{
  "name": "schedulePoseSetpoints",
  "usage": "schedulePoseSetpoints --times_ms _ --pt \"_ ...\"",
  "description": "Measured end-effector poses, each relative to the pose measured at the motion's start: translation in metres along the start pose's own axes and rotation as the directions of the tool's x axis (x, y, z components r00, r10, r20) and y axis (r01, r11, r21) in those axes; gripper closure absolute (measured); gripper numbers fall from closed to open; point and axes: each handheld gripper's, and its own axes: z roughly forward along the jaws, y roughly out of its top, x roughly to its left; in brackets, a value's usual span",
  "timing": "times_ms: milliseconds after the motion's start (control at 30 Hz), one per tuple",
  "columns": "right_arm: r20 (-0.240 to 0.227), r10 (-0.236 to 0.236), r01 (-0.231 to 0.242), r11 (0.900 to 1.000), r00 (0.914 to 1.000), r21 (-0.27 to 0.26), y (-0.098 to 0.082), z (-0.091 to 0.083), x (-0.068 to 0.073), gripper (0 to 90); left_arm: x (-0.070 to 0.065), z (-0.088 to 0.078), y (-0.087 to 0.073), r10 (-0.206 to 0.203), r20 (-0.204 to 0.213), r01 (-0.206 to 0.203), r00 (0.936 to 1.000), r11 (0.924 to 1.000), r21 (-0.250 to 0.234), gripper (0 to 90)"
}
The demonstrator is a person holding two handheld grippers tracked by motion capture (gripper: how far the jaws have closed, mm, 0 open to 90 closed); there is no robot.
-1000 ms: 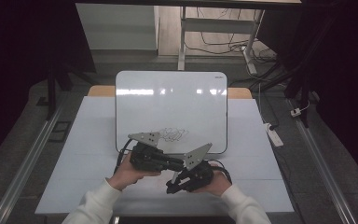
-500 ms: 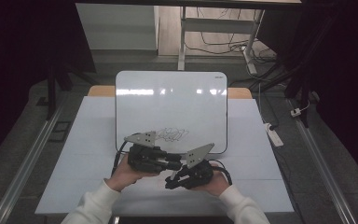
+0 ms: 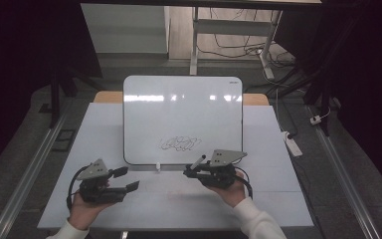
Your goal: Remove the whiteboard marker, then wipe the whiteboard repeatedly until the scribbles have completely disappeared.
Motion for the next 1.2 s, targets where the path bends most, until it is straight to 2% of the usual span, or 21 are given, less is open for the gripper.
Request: schedulePoseSetpoints --times_ms 33,67,100,167,233,333,367,500,567,600,767,833,867,933,967,1000,1100,1133,1200 --pt "0.000 0.000 0.000 1.000 1.0000 0.000 0.000 0.000 0.000 77.0 0.002 -0.001 -0.007 -0.015 -0.023 0.015 0.9996 0.9998 0.012 29.6" --pt "0.030 0.011 -0.010 1.000 0.9995 -0.019 0.000 -0.001 -0.001 77.0 0.005 -0.002 -0.014 -0.029 -0.041 0.030 0.9987 0.9993 0.020 28.2" --pt "0.082 0.034 -0.029 0.998 0.9961 -0.061 0.001 -0.004 -0.005 77.0 0.007 -0.003 -0.020 -0.042 -0.053 0.043 0.9977 0.9987 0.027 26.4" --pt "0.135 0.051 -0.039 0.995 0.9896 -0.092 0.002 -0.004 -0.009 77.0 0.010 -0.002 -0.028 -0.059 -0.072 0.061 0.9957 0.9977 0.030 26.1" --pt "0.162 0.072 -0.052 0.991 0.9841 -0.124 0.003 0.000 -0.013 77.0 0.012 -0.002 -0.032 -0.065 -0.080 0.067 0.9947 0.9972 0.032 25.7" --pt "0.188 0.077 -0.052 0.990 0.9792 -0.131 0.004 0.003 -0.015 77.0 0.014 0.000 -0.035 -0.055 -0.113 0.059 0.9920 0.9977 0.033 25.6" --pt "0.210 0.078 -0.049 0.989 0.9747 -0.138 0.005 0.005 -0.018 77.0 0.015 0.000 -0.036 -0.053 -0.122 0.058 0.9911 0.9978 0.034 25.6" --pt "0.249 0.107 -0.066 0.984 0.9626 -0.165 0.006 0.005 -0.025 77.0 0.019 0.002 -0.039 -0.054 -0.152 0.060 0.9870 0.9975 0.037 24.6" --pt "0.255 0.114 -0.071 0.982 0.9601 -0.173 0.006 0.006 -0.027 77.0 0.020 0.002 -0.040 -0.063 -0.159 0.068 0.9853 0.9972 0.031 24.2" --pt "0.269 0.126 -0.078 0.980 0.9548 -0.183 0.006 0.009 -0.030 77.0 0.020 0.002 -0.040 -0.064 -0.162 0.070 0.9847 0.9971 0.030 22.9" --pt "0.272 0.130 -0.081 0.980 0.9535 -0.184 0.011 0.022 -0.032 77.0 0.019 0.002 -0.039 -0.050 -0.166 0.056 0.9849 0.9980 0.031 21.4" --pt "0.257 0.127 -0.085 0.982 0.9581 -0.168 0.016 0.040 -0.033 77.0 0.019 0.003 -0.040 -0.050 -0.161 0.056 0.9857 0.9979 0.033 21.3" --pt "0.257 0.127 -0.085 0.982 0.9581 -0.168 0.016 0.040 -0.033 77.0 0.018 0.004 -0.040 -0.048 -0.161 0.055 0.9857 0.9978 0.036 21.3" --pt "0.253 0.117 -0.082 0.986 0.9602 -0.146 0.020 0.055 -0.035 77.0 0.017 0.005 -0.040 -0.040 -0.163 0.047 0.9859 0.9979 0.044 21.3" --pt "0.254 0.113 -0.080 0.988 0.9606 -0.135 0.025 0.069 -0.038 77.0 0.017 0.006 -0.040 -0.033 -0.165 0.042 0.9857 0.9980 0.047 21.3" --pt "0.262 0.111 -0.078 0.988 0.9588 -0.135 0.027 0.076 -0.041 77.0 0.016 0.006 -0.040 -0.030 -0.166 0.039 0.9857 0.9980 0.050 21.3" --pt "0.276 0.099 -0.068 0.990 0.9560 -0.120 0.034 0.093 -0.045 77.0 0.017 0.006 -0.041 -0.029 -0.167 0.038 0.9856 0.9980 0.051 21.3" --pt "0.276 0.099 -0.068 0.990 0.9560 -0.120 0.034 0.093 -0.045 77.0 0.018 0.006 -0.041 -0.031 -0.166 0.040 0.9856 0.9979 0.051 21.3" --pt "0.272 0.075 -0.055 0.995 0.9592 -0.083 0.035 0.105 -0.045 77.0 0.019 0.006 -0.042 -0.035 -0.167 0.044 0.9854 0.9979 0.049 21.3"
